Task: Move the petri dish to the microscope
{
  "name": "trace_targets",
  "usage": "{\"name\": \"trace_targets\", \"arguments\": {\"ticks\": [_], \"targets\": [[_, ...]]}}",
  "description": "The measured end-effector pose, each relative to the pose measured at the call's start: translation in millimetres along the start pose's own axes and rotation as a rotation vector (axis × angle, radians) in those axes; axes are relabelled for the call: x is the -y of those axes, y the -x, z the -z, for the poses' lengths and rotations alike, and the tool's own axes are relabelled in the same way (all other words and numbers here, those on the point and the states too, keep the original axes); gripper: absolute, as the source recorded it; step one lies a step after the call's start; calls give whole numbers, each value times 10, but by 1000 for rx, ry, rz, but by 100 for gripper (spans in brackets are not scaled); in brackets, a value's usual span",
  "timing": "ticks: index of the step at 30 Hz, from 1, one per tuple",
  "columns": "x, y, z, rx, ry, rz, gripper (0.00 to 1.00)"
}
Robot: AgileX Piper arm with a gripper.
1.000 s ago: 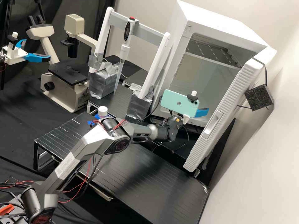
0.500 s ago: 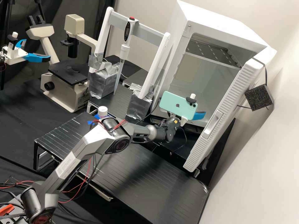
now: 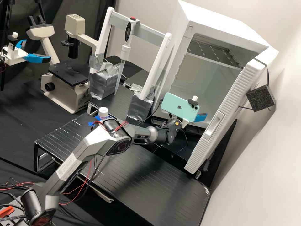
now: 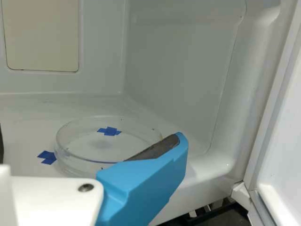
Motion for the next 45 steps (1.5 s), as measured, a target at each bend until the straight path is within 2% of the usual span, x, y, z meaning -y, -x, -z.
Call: {"name": "trace_targets", "arguments": {"ticks": [45], "targets": [[-42, 37, -82, 15, -2, -7, 0]]}}
